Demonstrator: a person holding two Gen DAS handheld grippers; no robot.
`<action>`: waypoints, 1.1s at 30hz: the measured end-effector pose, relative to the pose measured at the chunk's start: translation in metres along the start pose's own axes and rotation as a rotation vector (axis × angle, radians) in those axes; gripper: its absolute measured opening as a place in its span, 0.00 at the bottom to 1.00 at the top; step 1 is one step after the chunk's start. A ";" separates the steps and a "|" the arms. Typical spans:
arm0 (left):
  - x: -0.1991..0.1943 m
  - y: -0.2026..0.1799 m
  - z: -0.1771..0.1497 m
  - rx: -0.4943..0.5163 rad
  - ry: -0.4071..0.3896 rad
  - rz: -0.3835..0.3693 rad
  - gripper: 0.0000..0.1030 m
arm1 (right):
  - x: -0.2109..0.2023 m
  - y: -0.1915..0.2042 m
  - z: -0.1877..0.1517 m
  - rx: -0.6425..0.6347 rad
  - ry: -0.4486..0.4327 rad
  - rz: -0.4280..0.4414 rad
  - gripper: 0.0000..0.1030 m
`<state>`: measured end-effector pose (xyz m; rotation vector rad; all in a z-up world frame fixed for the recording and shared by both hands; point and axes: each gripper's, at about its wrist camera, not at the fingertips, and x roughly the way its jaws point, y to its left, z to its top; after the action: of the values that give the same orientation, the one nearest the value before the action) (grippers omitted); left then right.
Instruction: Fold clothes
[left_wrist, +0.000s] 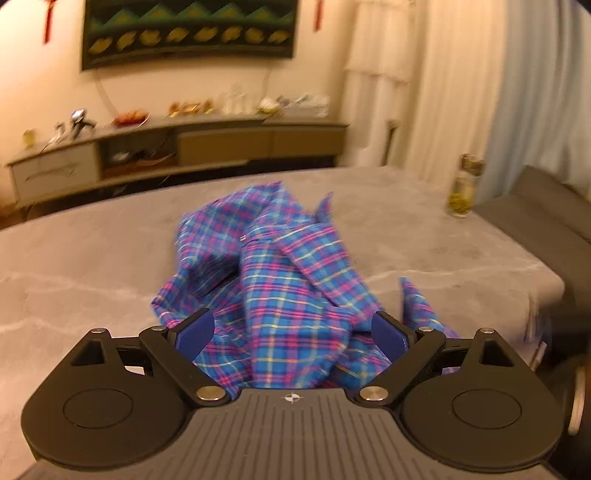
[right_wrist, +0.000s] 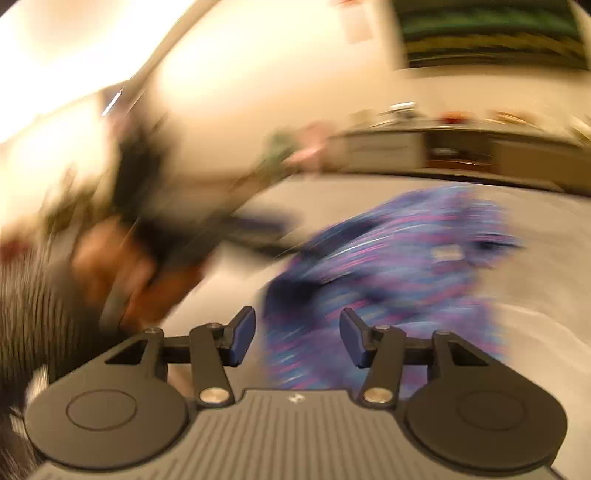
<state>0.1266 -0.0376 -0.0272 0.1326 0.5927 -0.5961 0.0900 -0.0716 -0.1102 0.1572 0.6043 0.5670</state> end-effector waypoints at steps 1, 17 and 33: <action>0.002 -0.008 -0.001 0.043 -0.001 0.001 0.92 | -0.006 -0.021 0.007 0.070 -0.029 -0.028 0.54; -0.020 0.115 -0.030 -0.215 0.016 0.283 0.03 | 0.160 -0.105 0.054 -0.379 0.072 -0.332 0.69; -0.045 0.115 -0.032 0.000 -0.101 0.227 0.02 | 0.274 0.025 0.029 -1.065 0.025 -0.052 0.00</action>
<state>0.1456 0.0881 -0.0337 0.1666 0.4719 -0.3806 0.2805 0.0994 -0.2139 -0.8663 0.2668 0.7731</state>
